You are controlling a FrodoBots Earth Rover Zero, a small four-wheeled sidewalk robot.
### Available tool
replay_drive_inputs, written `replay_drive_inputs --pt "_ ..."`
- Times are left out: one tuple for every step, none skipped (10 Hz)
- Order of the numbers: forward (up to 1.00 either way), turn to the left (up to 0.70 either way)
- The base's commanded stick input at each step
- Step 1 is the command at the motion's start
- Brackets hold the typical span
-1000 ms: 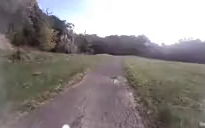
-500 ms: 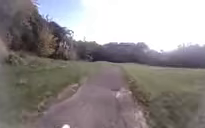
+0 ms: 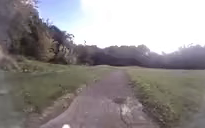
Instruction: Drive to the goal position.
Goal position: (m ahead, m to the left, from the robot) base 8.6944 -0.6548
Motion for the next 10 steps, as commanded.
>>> replay_drive_inputs --pt "1.0 0.0" --pt "1.0 0.0" --pt "1.0 0.0" --pt "1.0 0.0" --pt "1.0 -0.03" --pt "1.0 -0.04" --pt "1.0 -0.13" --pt "1.0 -0.17" --pt "1.0 -0.26" --pt "1.0 -0.28"
